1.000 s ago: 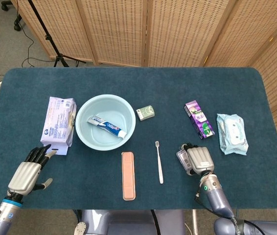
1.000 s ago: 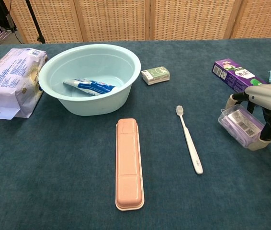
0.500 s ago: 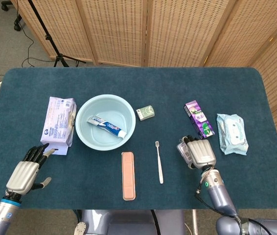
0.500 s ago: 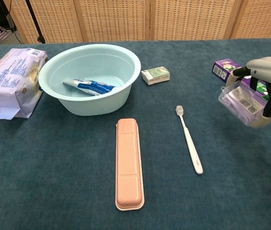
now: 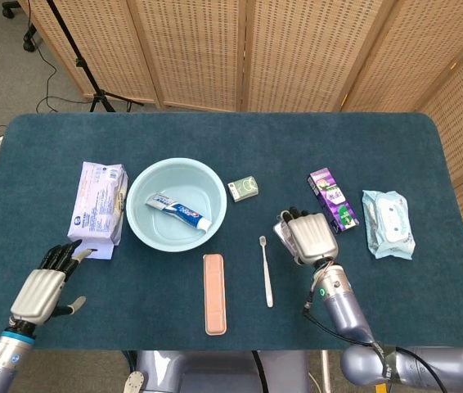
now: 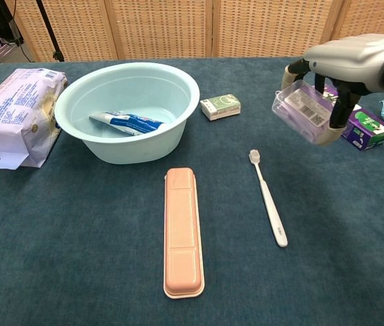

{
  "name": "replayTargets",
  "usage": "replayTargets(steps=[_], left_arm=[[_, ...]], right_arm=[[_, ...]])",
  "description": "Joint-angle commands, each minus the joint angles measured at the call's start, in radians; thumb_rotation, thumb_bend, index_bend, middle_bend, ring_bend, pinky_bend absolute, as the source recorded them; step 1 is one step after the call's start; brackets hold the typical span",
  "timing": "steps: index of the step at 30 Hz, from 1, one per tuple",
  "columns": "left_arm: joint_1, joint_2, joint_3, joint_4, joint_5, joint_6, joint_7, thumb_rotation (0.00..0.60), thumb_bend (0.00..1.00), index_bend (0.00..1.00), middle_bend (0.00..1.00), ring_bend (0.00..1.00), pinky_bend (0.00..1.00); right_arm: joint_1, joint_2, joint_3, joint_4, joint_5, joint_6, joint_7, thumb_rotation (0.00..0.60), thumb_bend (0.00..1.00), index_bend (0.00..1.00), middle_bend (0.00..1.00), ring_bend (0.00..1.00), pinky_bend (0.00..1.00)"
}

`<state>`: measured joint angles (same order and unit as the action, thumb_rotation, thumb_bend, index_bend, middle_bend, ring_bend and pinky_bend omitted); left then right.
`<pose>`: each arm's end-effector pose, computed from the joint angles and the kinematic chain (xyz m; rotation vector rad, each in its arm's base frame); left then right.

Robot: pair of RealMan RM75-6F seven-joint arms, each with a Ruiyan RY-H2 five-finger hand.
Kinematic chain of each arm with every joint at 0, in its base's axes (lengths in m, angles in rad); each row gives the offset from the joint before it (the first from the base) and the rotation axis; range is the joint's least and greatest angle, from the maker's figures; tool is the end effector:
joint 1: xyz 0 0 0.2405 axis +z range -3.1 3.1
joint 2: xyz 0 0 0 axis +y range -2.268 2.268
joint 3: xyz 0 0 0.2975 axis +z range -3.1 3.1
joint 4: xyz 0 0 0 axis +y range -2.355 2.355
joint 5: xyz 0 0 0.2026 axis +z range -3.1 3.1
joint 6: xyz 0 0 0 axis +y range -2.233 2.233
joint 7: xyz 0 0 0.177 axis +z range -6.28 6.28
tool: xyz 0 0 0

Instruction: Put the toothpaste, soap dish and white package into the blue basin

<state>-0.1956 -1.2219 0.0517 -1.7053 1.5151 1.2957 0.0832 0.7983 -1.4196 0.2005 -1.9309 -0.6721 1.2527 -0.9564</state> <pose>-0.3080 0.2210 0.0913 -1.6343 -1.1155 -0.8910 -0.1404 -0.3732 0.0320 1.7825 -0.8243 0.6435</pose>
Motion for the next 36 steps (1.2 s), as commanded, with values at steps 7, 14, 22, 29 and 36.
replayTargets(steps=[7, 14, 22, 29, 36], left_arm=[[-0.001, -0.002, -0.005, 0.009, -0.009, -0.004, -0.011, 0.600, 0.25, 0.16, 0.00, 0.00, 0.03], [-0.005, 0.001, -0.012, 0.016, -0.024, -0.014, -0.030, 0.600, 0.25, 0.16, 0.00, 0.00, 0.03], [-0.011, 0.001, -0.021, 0.025, -0.046, -0.030, -0.045, 0.600, 0.25, 0.16, 0.00, 0.00, 0.03], [-0.017, 0.003, -0.029, 0.037, -0.076, -0.051, -0.056, 0.600, 0.25, 0.16, 0.00, 0.00, 0.03], [-0.026, 0.008, -0.036, 0.052, -0.100, -0.078, -0.087, 0.600, 0.25, 0.16, 0.00, 0.00, 0.03]], right_arm=[[0.104, -0.073, 0.046, 0.055, 0.083, -0.012, -0.069, 0.600, 0.18, 0.64, 0.39, 0.37, 0.49], [0.185, -0.121, 0.089, 0.120, 0.130, -0.032, -0.096, 0.600, 0.18, 0.64, 0.39, 0.37, 0.49], [0.305, -0.190, 0.145, 0.220, 0.198, -0.072, -0.143, 0.600, 0.18, 0.64, 0.39, 0.37, 0.49], [0.418, -0.266, 0.189, 0.325, 0.249, -0.119, -0.163, 0.600, 0.18, 0.64, 0.40, 0.38, 0.49], [0.512, -0.349, 0.203, 0.417, 0.286, -0.175, -0.163, 0.600, 0.18, 0.64, 0.40, 0.37, 0.49]])
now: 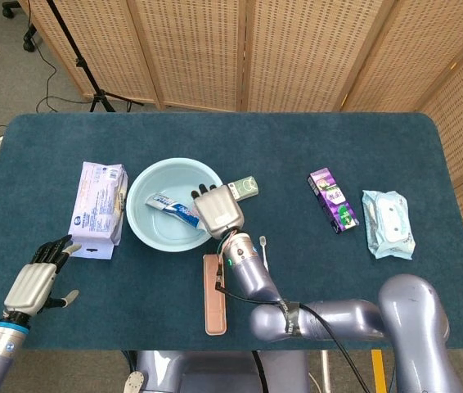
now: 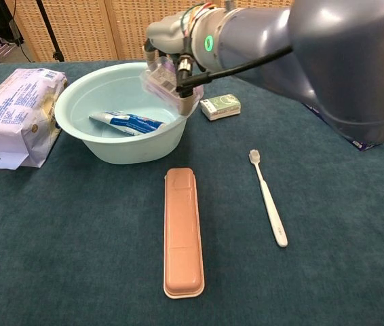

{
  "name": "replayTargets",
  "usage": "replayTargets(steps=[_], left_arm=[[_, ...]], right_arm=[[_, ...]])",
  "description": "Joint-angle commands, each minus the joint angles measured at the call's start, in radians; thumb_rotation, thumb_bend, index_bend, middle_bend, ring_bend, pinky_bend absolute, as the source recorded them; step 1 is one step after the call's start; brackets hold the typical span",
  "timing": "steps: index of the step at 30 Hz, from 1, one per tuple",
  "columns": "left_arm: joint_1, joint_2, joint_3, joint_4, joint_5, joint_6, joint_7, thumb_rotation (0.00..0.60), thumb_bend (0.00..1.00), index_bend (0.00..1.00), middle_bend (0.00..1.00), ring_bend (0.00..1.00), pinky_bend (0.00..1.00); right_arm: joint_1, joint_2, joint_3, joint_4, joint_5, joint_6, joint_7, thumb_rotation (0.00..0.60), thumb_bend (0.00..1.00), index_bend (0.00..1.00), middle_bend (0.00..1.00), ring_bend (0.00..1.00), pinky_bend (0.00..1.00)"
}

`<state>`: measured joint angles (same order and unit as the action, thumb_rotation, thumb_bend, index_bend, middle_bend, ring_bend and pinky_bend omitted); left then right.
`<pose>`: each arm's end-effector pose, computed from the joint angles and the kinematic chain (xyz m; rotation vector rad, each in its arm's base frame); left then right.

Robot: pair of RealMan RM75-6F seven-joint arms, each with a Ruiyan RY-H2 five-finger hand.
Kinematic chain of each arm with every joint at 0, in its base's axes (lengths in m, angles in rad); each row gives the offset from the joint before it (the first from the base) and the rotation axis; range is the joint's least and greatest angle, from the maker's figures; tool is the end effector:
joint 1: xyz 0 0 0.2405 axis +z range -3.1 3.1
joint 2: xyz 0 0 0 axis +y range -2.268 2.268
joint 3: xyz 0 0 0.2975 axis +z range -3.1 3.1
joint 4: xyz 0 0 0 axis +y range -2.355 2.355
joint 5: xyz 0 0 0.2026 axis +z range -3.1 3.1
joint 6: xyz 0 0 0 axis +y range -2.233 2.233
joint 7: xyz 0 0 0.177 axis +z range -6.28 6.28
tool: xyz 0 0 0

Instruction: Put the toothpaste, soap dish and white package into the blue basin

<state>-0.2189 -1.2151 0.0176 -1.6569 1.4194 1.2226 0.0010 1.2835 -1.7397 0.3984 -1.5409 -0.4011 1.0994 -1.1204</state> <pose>-0.3305 0.2372 0.0946 -1.5631 -1.2074 -0.8468 0.0431 -0.4356 -0.0648 1.9574 -0.6461 0.7545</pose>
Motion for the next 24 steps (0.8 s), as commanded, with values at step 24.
replayTargets(steps=[24], left_arm=[[-0.003, -0.003, -0.003, 0.004, -0.017, -0.006, 0.014, 0.600, 0.25, 0.16, 0.00, 0.00, 0.03]], right_arm=[[0.077, -0.062, -0.016, 0.042, -0.012, -0.015, 0.085, 0.600, 0.13, 0.28, 0.02, 0.00, 0.38]])
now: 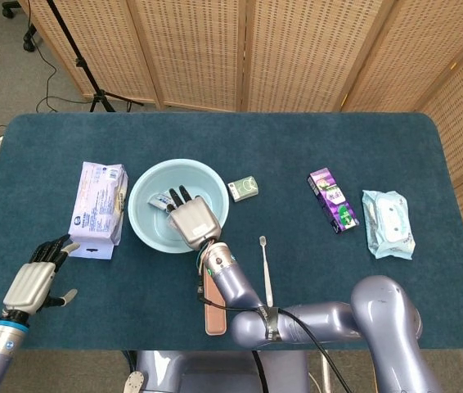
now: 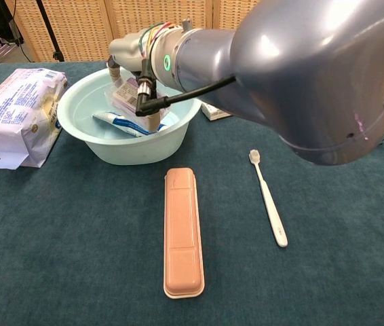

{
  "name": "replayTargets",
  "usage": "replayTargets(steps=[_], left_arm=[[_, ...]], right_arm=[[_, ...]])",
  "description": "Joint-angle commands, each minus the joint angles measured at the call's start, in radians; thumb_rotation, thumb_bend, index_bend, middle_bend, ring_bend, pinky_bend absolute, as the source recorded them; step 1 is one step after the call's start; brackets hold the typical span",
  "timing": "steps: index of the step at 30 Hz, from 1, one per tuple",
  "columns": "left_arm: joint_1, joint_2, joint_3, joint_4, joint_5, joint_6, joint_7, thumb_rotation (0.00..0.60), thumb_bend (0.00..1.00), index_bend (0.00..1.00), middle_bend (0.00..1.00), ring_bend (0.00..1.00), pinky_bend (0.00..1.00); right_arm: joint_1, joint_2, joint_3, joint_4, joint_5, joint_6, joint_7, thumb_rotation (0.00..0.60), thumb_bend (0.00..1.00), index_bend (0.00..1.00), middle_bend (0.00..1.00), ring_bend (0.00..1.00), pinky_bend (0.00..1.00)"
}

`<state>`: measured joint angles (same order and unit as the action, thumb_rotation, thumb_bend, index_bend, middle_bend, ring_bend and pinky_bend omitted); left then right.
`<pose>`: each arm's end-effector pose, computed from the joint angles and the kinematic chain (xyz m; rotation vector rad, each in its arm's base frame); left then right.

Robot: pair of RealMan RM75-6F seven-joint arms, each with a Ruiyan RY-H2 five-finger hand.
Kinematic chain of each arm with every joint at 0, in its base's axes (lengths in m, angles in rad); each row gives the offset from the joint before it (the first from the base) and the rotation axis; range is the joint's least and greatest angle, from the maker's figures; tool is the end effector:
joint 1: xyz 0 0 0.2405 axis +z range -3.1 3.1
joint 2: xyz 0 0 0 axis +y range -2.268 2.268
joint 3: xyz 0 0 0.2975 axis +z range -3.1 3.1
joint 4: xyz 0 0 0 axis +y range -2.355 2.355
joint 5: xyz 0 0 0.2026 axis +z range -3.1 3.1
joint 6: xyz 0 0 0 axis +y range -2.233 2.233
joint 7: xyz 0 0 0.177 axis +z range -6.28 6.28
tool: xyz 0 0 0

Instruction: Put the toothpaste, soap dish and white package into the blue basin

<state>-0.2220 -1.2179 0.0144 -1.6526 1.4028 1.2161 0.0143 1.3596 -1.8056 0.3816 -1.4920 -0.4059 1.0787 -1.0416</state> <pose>-0.3330 0.2390 0.0941 -1.5589 -1.2040 -0.8298 0.0726 -0.4209 -0.0923 2.0200 -0.6702 0.8214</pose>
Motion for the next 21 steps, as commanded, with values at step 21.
replayTargets(steps=[21], left_arm=[[0.001, 0.007, -0.002, -0.004, -0.002, 0.002, -0.004, 0.600, 0.25, 0.16, 0.00, 0.00, 0.03]], right_arm=[[0.014, 0.016, -0.012, -0.039, -0.037, 0.034, 0.042, 0.600, 0.04, 0.10, 0.00, 0.00, 0.18]])
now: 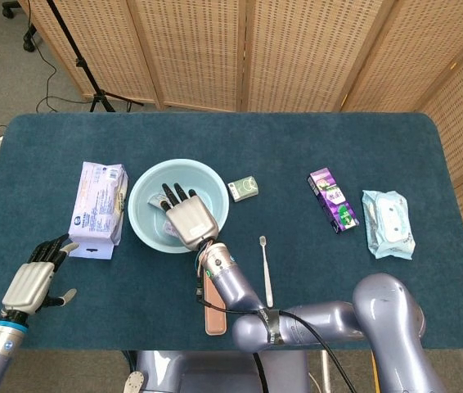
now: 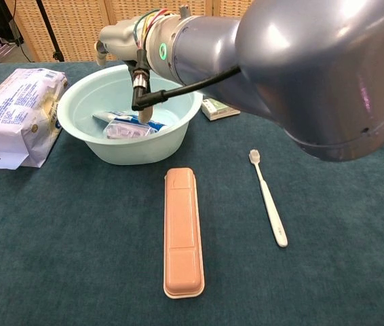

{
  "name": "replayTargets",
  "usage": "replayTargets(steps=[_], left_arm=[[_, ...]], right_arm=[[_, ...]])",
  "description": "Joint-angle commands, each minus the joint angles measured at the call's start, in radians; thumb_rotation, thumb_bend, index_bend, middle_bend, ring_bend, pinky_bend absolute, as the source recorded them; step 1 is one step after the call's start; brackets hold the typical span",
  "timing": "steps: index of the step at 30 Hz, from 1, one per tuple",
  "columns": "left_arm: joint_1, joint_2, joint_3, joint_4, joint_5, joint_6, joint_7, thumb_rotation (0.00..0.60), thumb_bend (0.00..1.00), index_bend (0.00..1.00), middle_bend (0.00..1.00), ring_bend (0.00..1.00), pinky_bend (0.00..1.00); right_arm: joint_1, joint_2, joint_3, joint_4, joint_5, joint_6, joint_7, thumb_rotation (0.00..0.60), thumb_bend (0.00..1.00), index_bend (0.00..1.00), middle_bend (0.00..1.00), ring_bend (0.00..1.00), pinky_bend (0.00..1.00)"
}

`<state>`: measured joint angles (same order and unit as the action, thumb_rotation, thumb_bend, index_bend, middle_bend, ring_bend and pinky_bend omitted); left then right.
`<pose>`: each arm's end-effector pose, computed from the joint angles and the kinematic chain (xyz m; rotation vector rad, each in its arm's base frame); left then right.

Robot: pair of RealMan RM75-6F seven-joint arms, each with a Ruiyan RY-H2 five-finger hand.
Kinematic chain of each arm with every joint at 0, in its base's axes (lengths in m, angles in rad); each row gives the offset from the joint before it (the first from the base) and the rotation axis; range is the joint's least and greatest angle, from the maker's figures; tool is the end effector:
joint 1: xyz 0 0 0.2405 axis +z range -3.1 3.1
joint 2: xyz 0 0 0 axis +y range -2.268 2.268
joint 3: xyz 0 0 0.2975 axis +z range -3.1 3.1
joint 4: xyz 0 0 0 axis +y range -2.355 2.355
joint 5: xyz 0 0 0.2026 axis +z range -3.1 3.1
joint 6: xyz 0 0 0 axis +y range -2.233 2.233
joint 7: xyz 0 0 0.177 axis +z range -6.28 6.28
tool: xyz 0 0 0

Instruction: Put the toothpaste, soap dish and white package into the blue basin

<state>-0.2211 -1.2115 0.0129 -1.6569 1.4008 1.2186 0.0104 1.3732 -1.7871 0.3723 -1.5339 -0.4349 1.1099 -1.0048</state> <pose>-0.3331 0.2392 0.0969 -1.5523 -1.2046 -0.8322 0.0826 -0.4154 -0.0836 2.0175 -0.6591 0.8782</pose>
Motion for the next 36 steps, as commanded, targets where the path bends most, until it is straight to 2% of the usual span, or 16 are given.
replayTargets(steps=[1, 10, 16, 24, 31, 36], left_arm=[[0.000, 0.000, 0.000, 0.000, 0.000, -0.001, 0.000, 0.600, 0.25, 0.16, 0.00, 0.00, 0.03], [-0.002, 0.001, -0.001, 0.002, -0.002, -0.003, -0.001, 0.600, 0.25, 0.16, 0.00, 0.00, 0.03], [-0.001, -0.002, 0.003, -0.001, 0.001, -0.002, 0.011, 0.600, 0.25, 0.16, 0.00, 0.00, 0.03], [0.000, -0.011, 0.015, -0.010, 0.009, -0.003, 0.052, 0.600, 0.25, 0.16, 0.00, 0.00, 0.03], [0.003, -0.024, 0.021, -0.011, 0.015, 0.004, 0.091, 0.600, 0.25, 0.16, 0.00, 0.00, 0.03], [0.006, -0.032, 0.026, -0.013, 0.023, 0.014, 0.114, 0.600, 0.25, 0.16, 0.00, 0.00, 0.03]], right_arm=[[0.000, -0.003, -0.004, 0.004, -0.011, 0.004, 0.008, 0.600, 0.04, 0.10, 0.00, 0.00, 0.17], [-0.036, 0.046, -0.040, -0.019, -0.023, 0.043, 0.002, 0.600, 0.05, 0.10, 0.00, 0.00, 0.17], [-0.110, 0.148, -0.064, -0.110, -0.005, 0.090, 0.016, 0.600, 0.05, 0.10, 0.00, 0.00, 0.17], [-0.226, 0.311, -0.111, -0.245, -0.041, 0.132, 0.077, 0.600, 0.05, 0.10, 0.00, 0.00, 0.17], [-0.336, 0.443, -0.157, -0.326, -0.065, 0.130, 0.170, 0.600, 0.05, 0.10, 0.00, 0.00, 0.17], [-0.446, 0.509, -0.215, -0.404, -0.164, 0.152, 0.290, 0.600, 0.05, 0.10, 0.00, 0.00, 0.17]])
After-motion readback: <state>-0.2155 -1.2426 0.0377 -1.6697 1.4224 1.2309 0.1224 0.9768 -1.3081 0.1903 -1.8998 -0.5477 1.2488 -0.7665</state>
